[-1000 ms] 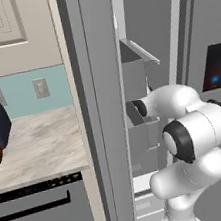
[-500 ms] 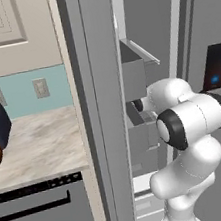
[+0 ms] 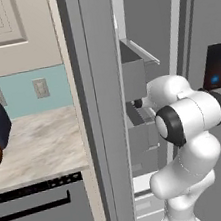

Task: Take the mushroom, peach, and broccoli from the freezer and place them in the bowl on the counter.

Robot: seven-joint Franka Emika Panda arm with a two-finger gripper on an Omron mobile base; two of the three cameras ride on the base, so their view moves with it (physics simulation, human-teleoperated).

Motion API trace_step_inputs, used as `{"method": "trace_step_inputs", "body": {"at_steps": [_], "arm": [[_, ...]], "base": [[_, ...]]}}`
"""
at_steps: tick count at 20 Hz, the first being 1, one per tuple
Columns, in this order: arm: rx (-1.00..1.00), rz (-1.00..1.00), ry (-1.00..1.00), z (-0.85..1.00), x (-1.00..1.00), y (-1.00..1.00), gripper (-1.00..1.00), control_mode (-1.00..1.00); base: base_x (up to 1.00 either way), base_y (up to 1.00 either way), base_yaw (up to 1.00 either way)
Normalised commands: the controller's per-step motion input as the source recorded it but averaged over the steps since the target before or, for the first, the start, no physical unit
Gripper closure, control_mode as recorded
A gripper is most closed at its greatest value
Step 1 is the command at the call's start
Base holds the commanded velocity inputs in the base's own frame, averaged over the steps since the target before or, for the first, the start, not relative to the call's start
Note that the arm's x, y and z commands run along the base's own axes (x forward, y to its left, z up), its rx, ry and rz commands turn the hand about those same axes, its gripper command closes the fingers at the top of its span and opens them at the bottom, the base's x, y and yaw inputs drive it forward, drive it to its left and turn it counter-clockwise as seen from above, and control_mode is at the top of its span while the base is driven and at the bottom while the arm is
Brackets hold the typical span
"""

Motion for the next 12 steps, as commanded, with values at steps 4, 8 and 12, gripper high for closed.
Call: {"method": "trace_step_inputs", "body": {"at_steps": [4, 8, 12], "arm": [[0.0, 0.0, 0.0, -0.21, 0.0, -0.05, -1.0, -1.0], [0.0, 0.0, 0.0, -0.27, 0.0, -0.01, -1.0, -1.0], [0.0, 0.0, 0.0, -0.32, 0.0, 0.0, 1.0, -1.0]], "base": [[0.0, 0.0, 0.0], [0.0, 0.0, 0.0], [0.0, 0.0, 0.0]]}}
